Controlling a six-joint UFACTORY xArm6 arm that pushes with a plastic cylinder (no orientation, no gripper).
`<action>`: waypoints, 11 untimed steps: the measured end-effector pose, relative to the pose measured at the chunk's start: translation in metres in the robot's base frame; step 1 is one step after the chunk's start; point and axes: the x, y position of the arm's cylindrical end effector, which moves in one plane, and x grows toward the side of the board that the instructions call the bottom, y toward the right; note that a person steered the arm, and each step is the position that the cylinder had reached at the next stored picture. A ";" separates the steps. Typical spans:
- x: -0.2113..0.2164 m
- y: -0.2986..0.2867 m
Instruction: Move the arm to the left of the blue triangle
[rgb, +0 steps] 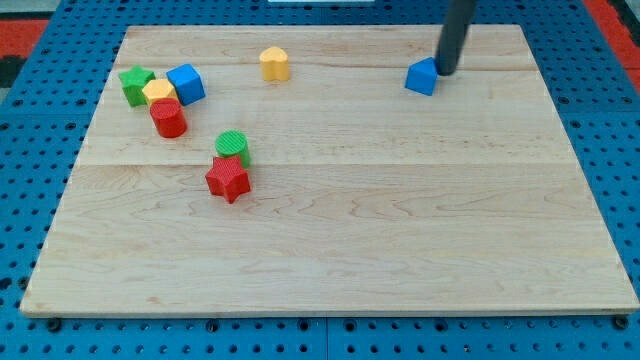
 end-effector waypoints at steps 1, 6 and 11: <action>-0.042 -0.044; -0.018 0.000; 0.026 -0.060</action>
